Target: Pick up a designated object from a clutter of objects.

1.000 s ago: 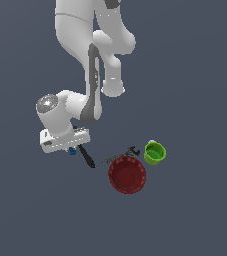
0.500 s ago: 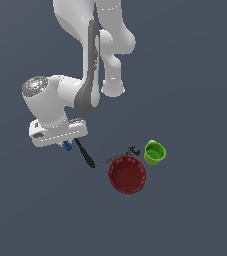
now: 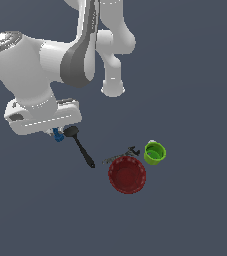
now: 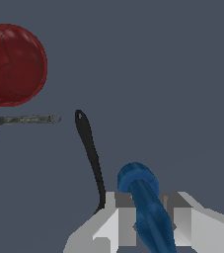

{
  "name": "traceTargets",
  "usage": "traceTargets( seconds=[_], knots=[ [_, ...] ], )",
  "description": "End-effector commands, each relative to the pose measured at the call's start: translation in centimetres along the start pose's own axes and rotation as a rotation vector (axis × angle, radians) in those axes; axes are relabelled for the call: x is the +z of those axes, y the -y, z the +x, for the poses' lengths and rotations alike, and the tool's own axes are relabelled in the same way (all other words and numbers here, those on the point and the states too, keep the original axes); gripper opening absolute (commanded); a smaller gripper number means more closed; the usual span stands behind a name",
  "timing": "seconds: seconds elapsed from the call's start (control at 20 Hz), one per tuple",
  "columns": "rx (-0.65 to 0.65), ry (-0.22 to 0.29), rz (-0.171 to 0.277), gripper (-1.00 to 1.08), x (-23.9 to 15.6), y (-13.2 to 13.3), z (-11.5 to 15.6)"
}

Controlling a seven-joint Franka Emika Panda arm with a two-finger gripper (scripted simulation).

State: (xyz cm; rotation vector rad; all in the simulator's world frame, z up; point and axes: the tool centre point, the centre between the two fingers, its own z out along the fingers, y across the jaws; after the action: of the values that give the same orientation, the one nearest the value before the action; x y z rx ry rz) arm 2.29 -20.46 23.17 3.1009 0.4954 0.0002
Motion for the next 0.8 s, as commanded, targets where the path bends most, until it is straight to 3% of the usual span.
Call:
traceTargets(
  seconds=[0.0, 0.75],
  knots=[
    [0.000, 0.001, 0.000, -1.00, -2.7, -0.2, 0.4],
    [-0.001, 0.000, 0.001, -1.00, -15.8, -1.3, 3.0]
  ],
)
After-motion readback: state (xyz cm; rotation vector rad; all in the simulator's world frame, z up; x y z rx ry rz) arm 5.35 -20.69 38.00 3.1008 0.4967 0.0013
